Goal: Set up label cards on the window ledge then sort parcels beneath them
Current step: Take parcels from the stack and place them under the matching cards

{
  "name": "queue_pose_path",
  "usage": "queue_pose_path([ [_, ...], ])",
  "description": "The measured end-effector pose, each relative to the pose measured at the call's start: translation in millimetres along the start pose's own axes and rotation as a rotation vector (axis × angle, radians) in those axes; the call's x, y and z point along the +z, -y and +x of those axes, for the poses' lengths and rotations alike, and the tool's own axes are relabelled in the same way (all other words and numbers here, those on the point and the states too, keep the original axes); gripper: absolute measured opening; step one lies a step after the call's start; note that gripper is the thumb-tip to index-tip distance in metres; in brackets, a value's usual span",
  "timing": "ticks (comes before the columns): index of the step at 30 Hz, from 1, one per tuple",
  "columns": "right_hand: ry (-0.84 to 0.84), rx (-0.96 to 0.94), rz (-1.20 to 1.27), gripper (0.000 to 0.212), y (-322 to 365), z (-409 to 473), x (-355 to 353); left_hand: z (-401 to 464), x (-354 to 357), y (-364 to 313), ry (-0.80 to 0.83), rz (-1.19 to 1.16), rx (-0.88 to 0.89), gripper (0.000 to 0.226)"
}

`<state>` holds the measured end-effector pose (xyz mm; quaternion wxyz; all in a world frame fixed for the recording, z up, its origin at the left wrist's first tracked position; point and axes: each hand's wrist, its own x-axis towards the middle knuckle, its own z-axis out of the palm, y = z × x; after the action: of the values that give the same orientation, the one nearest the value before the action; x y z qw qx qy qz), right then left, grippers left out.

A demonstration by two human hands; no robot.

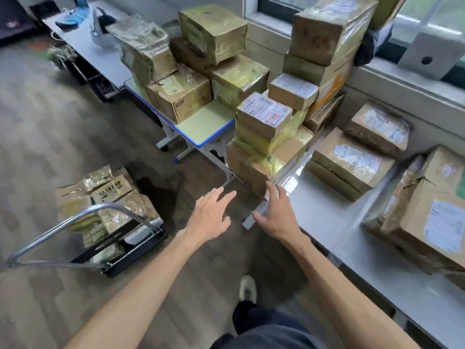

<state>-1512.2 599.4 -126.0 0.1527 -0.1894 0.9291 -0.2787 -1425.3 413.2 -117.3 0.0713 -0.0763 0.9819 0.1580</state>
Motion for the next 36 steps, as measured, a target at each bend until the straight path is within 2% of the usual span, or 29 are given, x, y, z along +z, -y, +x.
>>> queue_pose_path([
  [4,-0.144,-0.003,0.081,0.112,13,28,-37,43,-42,7,-0.079,-0.035,0.053,0.101],
  [9,-0.264,-0.031,0.068,0.111,27,64,-77,115,-91,19,-0.13,-0.033,0.169,0.108],
  [15,-0.272,0.054,0.012,0.114,54,106,-112,205,-138,26,-0.105,-0.014,0.383,0.109],
  [20,-0.254,0.197,-0.018,0.114,76,139,-122,256,-153,21,0.008,-0.009,0.523,0.12],
  [25,-0.246,0.316,-0.035,0.11,82,153,-122,289,-151,18,0.148,0.058,0.627,0.118],
  [36,-0.339,0.385,-0.064,0.087,79,120,-147,306,-171,-16,0.107,0.096,0.926,0.106],
])
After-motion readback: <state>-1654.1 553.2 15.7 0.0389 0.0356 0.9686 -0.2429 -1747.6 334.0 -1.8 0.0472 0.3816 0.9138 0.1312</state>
